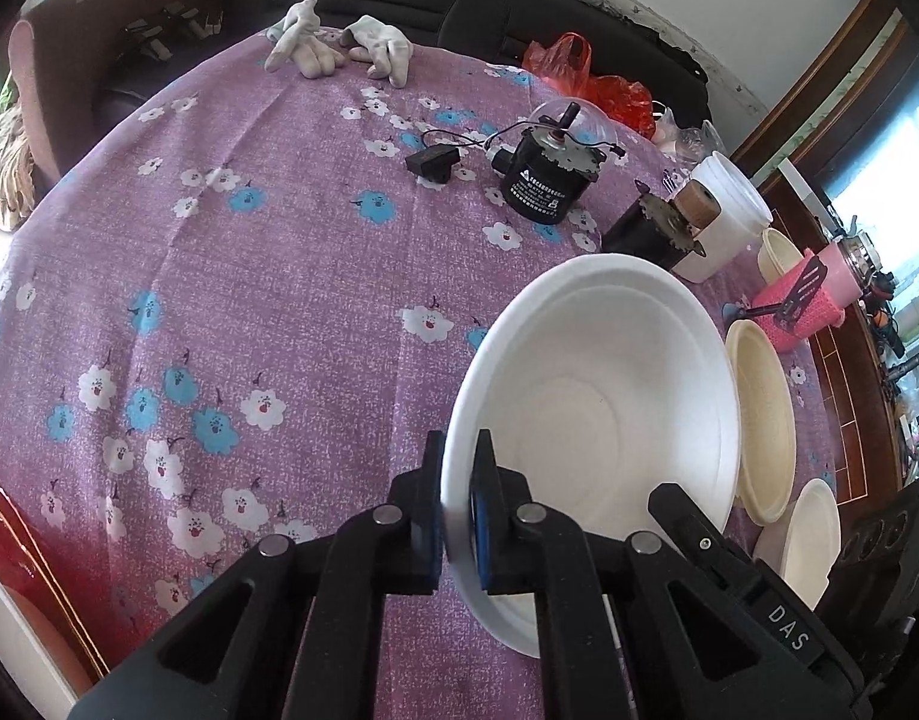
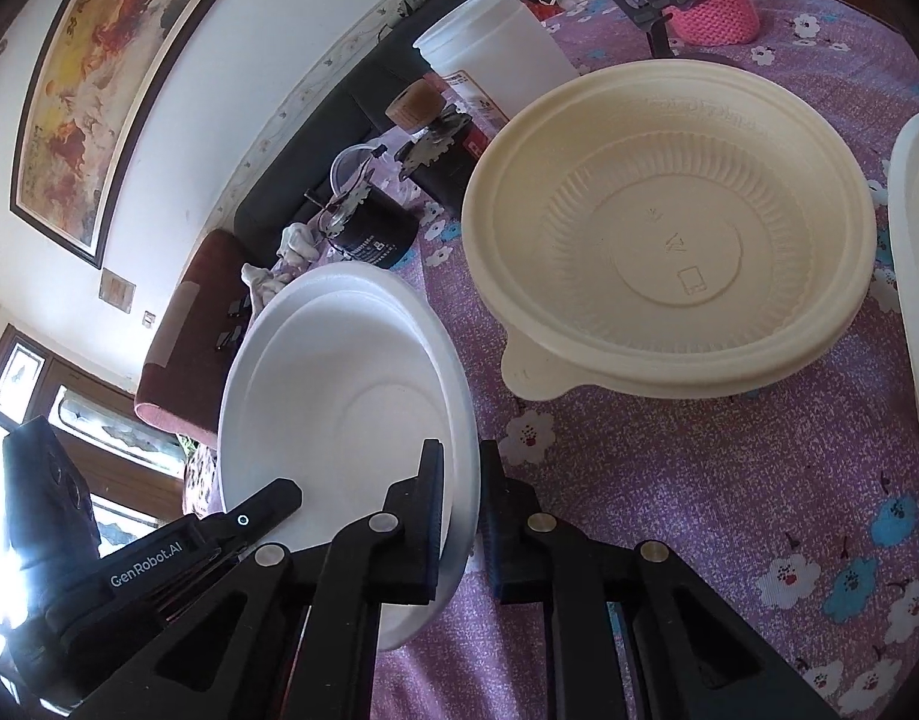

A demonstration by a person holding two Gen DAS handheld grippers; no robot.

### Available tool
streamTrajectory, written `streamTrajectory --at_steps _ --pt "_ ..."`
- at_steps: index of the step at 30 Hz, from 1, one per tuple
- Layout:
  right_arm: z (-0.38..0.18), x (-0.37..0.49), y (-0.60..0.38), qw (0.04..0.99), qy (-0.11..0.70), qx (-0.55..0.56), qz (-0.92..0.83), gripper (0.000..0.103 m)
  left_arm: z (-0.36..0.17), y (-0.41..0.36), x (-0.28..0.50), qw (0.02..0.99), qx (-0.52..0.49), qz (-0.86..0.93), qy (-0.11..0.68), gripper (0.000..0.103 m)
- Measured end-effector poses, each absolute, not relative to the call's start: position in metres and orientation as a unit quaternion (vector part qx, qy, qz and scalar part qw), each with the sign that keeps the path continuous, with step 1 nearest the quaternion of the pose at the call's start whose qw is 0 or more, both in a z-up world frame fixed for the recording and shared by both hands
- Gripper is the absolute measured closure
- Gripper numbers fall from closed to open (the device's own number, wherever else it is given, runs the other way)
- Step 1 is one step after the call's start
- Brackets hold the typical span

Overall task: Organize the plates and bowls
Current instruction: 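Close both grippers on the rim of the nearest white bowl, then lift the white bowl with both grippers and carry it over the plate stack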

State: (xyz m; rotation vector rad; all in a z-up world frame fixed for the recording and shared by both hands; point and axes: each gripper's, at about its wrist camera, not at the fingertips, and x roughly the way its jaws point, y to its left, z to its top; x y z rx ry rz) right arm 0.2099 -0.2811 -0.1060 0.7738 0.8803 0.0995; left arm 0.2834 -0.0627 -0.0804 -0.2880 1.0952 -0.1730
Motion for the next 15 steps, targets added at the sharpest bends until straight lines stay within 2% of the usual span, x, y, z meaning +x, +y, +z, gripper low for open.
streamTrajectory --at_steps 15 --pt "-0.083 0.169 -0.252 0.838 0.404 0.361 0.070 0.090 -0.056 -0.031 0.226 0.852 -0.135 -0.071 0.501 0.095"
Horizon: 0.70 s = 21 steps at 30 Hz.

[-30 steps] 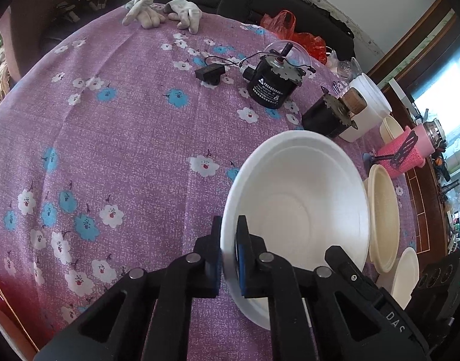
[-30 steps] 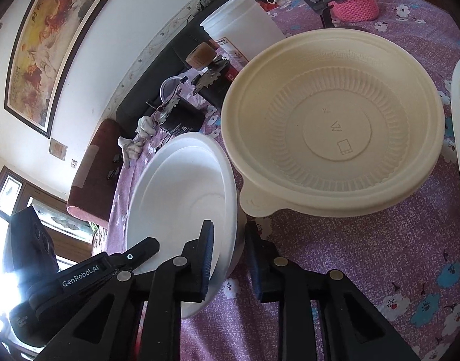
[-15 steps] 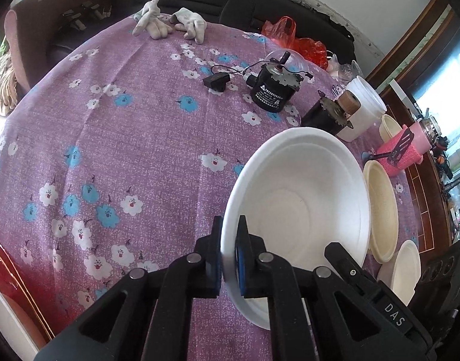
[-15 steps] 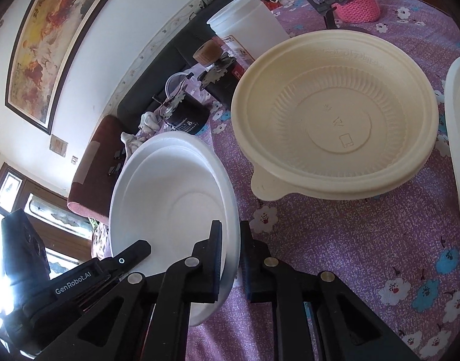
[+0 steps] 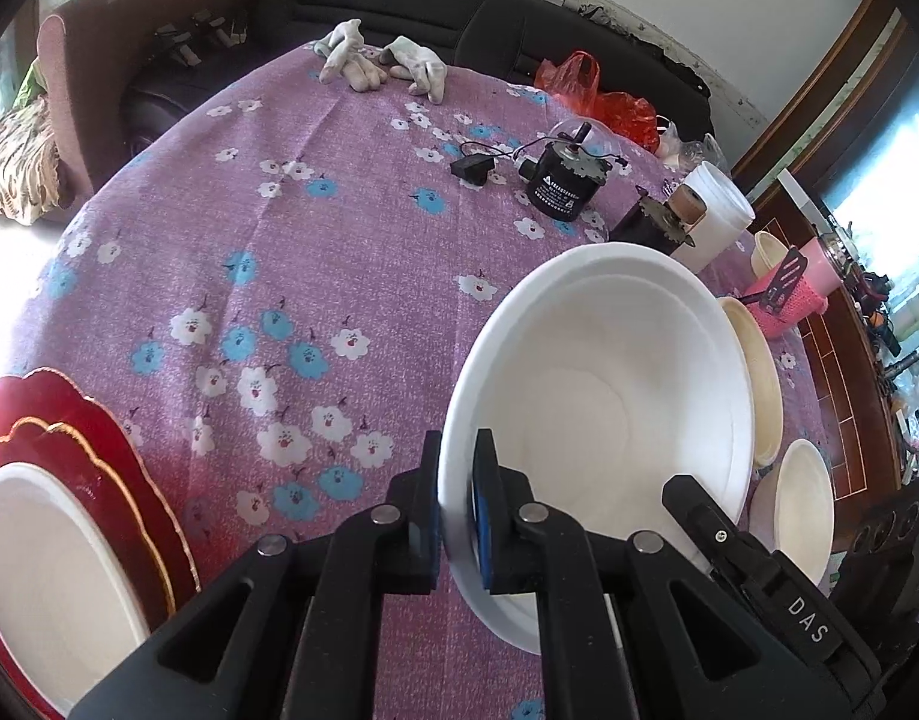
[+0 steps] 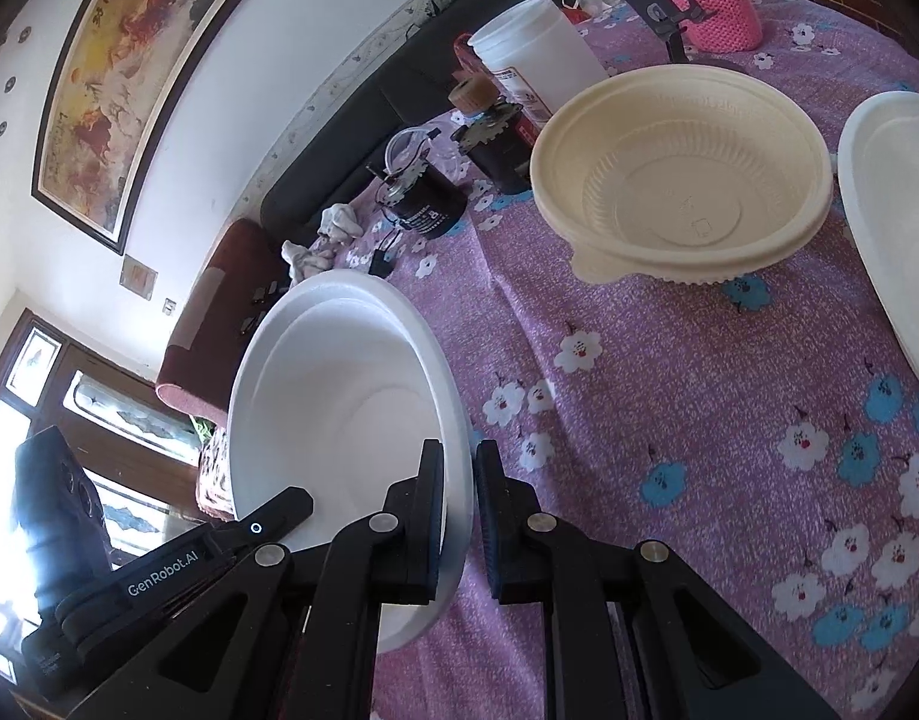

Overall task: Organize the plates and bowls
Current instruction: 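Lift the white bowl with both grippers and carry it over the plate stack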

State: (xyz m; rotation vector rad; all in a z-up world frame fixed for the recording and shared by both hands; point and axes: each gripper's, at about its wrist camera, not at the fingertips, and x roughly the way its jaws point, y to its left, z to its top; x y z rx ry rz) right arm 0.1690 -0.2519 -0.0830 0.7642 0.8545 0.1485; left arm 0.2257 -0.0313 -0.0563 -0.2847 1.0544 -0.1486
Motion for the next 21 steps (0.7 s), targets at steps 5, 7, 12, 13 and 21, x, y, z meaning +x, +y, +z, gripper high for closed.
streamTrajectory --at_steps 5,7,12,13,21 --pt "-0.060 0.147 -0.232 0.846 0.395 0.346 0.092 0.090 -0.038 -0.007 0.195 0.861 -0.139 -0.062 0.486 0.094" --pt "-0.051 0.141 -0.219 0.849 0.391 0.339 0.103 0.090 -0.031 0.006 0.182 0.865 -0.139 -0.054 0.480 0.093" --pt "-0.037 0.130 -0.177 0.851 0.392 0.321 0.136 0.090 -0.018 0.051 0.152 0.872 -0.144 -0.023 0.467 0.093" --pt "-0.035 0.128 -0.167 0.851 0.394 0.317 0.143 0.090 -0.016 0.060 0.146 0.873 -0.145 -0.016 0.465 0.093" --pt "-0.041 0.112 -0.092 0.840 0.413 0.296 0.187 0.092 -0.015 0.123 0.104 0.874 -0.149 0.033 0.461 0.093"
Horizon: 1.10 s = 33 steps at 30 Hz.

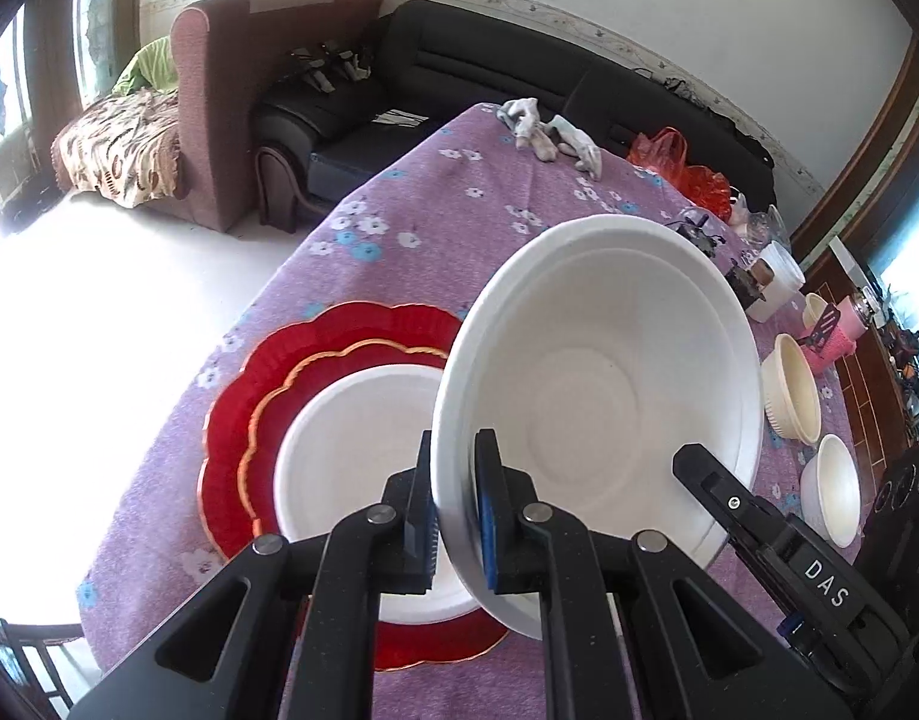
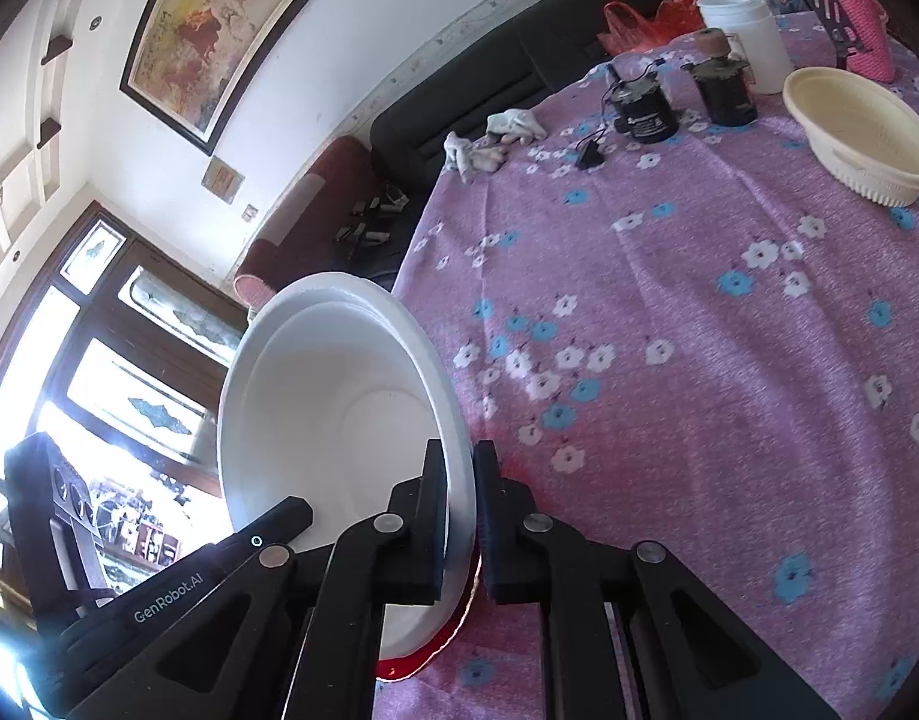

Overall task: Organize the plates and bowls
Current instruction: 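Lift the white bowl with both grippers and carry it over the plate stack, then lower the white bowl into the stacked bowl and open both grippers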

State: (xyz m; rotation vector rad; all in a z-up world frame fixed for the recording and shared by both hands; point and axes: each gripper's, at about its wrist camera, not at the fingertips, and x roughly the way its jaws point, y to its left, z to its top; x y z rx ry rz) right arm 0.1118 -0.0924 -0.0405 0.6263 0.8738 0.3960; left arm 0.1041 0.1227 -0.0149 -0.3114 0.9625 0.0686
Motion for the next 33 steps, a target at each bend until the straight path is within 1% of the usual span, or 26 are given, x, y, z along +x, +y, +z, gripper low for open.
streamTrajectory --at_steps 9,16,17,20,21,22,26,33 --pt "-0.067 0.109 -0.038 0.830 0.447 0.267 0.200 0.093 -0.042 0.168 0.085 0.855 -0.170 0.062 0.486 0.093" --pt "-0.077 0.112 -0.022 0.834 0.455 0.247 0.192 0.093 -0.056 0.175 0.089 0.845 -0.167 0.067 0.503 0.091" --pt "-0.077 0.112 -0.021 0.834 0.455 0.246 0.191 0.093 -0.055 0.175 0.087 0.847 -0.163 0.071 0.501 0.089" --pt "-0.077 0.114 -0.019 0.841 0.452 0.236 0.182 0.093 -0.059 0.179 0.088 0.843 -0.162 0.074 0.508 0.088" --pt "-0.078 0.115 -0.019 0.841 0.451 0.237 0.182 0.093 -0.060 0.181 0.088 0.842 -0.166 0.072 0.509 0.086" --pt "-0.077 0.116 -0.020 0.841 0.451 0.237 0.183 0.094 -0.061 0.184 0.087 0.840 -0.170 0.073 0.510 0.082" --pt "-0.076 0.116 -0.017 0.845 0.449 0.230 0.179 0.094 -0.058 0.191 0.084 0.841 -0.173 0.074 0.507 0.075" --pt "-0.078 0.122 -0.016 0.834 0.465 0.238 0.179 0.094 -0.054 0.190 0.083 0.839 -0.174 0.055 0.513 0.074"
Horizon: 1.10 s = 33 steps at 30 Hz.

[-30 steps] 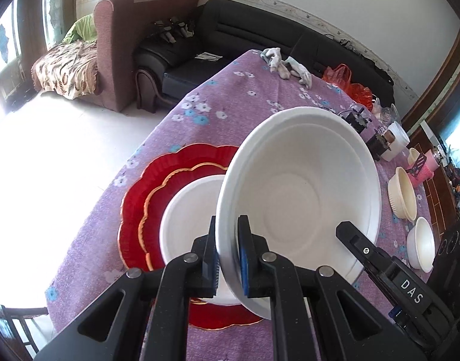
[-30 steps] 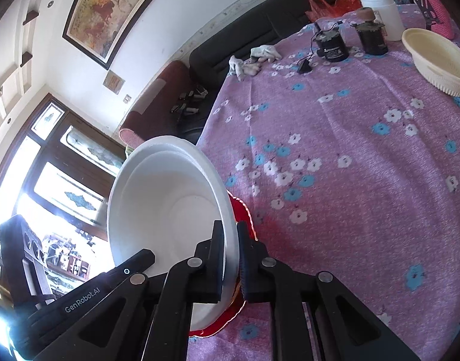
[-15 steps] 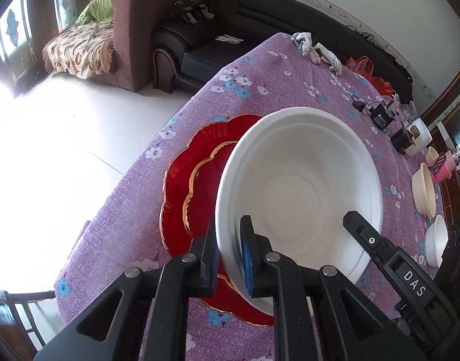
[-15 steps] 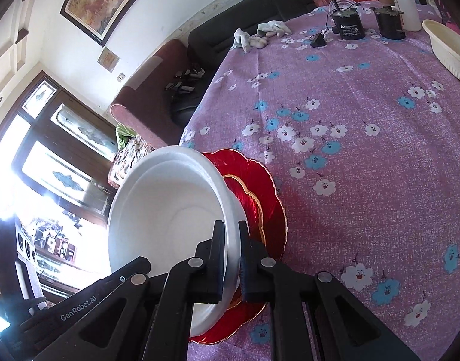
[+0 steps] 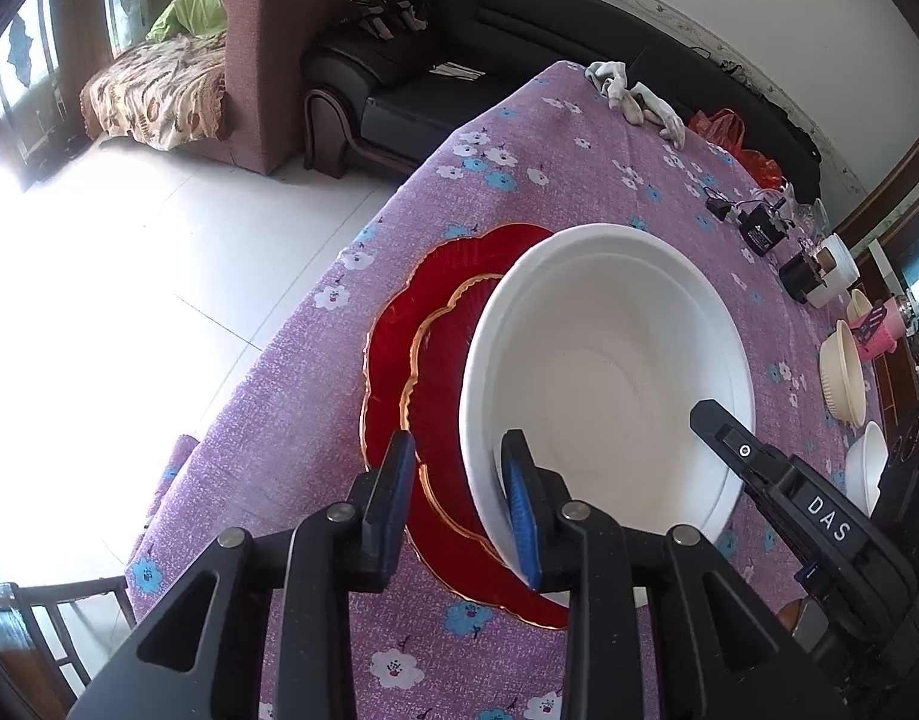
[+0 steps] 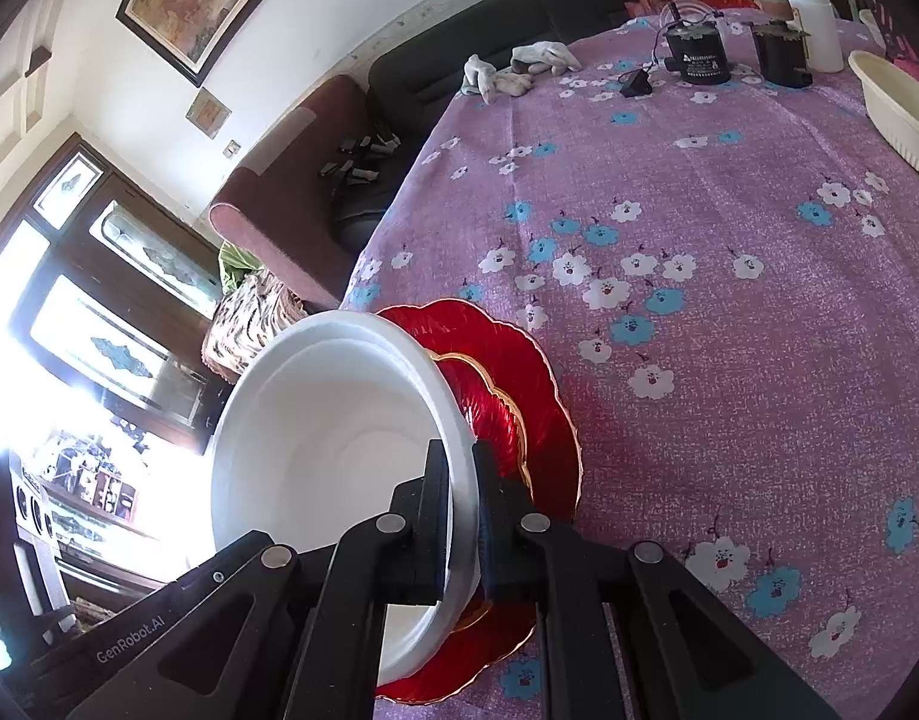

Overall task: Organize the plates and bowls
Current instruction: 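Lower the white bowl into the stacked bowl and open both grippers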

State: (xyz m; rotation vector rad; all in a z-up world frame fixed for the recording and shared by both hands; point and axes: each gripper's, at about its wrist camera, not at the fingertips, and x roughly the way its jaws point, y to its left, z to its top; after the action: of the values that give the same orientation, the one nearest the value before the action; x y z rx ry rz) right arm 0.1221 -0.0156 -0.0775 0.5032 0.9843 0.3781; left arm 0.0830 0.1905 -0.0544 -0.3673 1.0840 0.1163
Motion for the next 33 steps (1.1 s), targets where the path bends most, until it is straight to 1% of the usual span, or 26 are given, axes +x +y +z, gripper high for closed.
streamTrajectory --at_steps 3,5,10,13,17,20,22,25,33 --pt "-0.075 0.126 -0.019 0.823 0.481 0.244 0.175 0.094 -0.053 0.193 0.083 0.834 -0.181 0.044 0.519 0.074" --pt "-0.073 0.127 -0.020 0.821 0.485 0.246 0.173 0.094 -0.052 0.194 0.084 0.834 -0.179 0.043 0.520 0.071" --pt "-0.073 0.130 -0.018 0.807 0.506 0.244 0.180 0.093 -0.048 0.195 0.078 0.839 -0.153 0.052 0.520 0.070" --pt "-0.069 0.127 -0.021 0.810 0.498 0.250 0.183 0.093 -0.047 0.198 0.074 0.839 -0.161 0.046 0.518 0.065" --pt "-0.057 0.124 -0.022 0.821 0.484 0.240 0.184 0.093 -0.040 0.198 0.072 0.842 -0.153 0.050 0.514 0.065" --pt "-0.058 0.127 -0.023 0.818 0.489 0.237 0.187 0.089 -0.040 0.199 0.074 0.840 -0.153 0.048 0.519 0.065" --pt "-0.062 0.127 -0.027 0.815 0.489 0.251 0.184 0.088 -0.040 0.200 0.073 0.839 -0.152 0.048 0.520 0.062" --pt "-0.061 0.125 -0.033 0.813 0.481 0.265 0.192 0.087 -0.037 0.199 0.071 0.842 -0.140 0.058 0.518 0.060" --pt "-0.051 0.123 -0.038 0.822 0.465 0.267 0.193 0.087 -0.036 0.190 0.078 0.841 -0.128 0.052 0.523 0.059"
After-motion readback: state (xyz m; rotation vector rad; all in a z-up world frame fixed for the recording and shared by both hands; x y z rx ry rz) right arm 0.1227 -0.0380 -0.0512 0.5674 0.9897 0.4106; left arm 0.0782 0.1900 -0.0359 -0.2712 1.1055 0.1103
